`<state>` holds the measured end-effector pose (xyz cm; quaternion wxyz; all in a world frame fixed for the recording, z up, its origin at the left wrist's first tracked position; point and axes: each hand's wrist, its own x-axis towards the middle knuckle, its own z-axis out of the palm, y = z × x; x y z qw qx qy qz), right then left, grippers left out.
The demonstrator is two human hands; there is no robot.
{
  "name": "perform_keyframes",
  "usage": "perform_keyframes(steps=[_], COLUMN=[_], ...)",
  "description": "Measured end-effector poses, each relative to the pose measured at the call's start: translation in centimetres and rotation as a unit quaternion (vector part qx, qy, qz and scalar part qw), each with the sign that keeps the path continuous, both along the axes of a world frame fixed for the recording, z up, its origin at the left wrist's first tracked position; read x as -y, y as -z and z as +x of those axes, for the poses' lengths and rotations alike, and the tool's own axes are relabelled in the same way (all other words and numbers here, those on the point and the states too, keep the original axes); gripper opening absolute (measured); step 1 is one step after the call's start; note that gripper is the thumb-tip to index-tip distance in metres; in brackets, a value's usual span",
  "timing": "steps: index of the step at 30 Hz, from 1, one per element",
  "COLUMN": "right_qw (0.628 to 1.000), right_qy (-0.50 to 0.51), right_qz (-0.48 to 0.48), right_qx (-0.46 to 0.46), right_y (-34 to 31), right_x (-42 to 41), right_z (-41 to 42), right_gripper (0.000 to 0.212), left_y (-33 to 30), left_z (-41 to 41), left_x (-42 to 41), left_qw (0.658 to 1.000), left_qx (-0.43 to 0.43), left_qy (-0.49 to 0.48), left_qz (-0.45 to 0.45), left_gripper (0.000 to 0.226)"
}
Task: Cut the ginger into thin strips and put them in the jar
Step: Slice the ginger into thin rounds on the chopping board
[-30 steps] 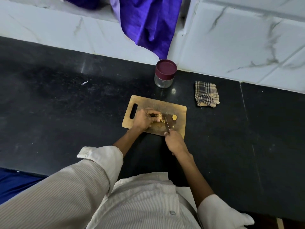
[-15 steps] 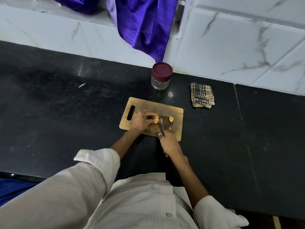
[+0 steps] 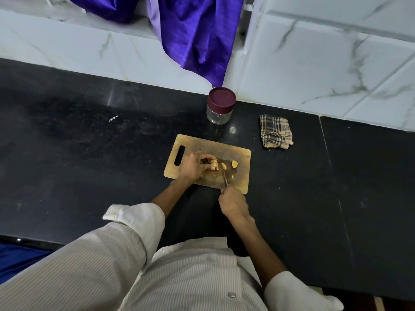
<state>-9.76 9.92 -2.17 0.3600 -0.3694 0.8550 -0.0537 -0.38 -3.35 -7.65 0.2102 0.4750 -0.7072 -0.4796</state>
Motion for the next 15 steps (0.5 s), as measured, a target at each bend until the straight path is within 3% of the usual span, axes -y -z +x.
perform_keyframes(steps=[15], right_qw=[0.999], right_qy=[0.014], right_qz=[-0.026], right_qx=[0.043], right_y=[0.0], right_x=[-0.3], right_z=[-1.4], right_gripper=[0.028], left_y=[-0.5], left_z=[0.4], left_x=[-0.6], left_qw=[1.000], left_qx=[-0.022], left_qy=[0.002], left_qz=[0.002], left_gripper=[0.026])
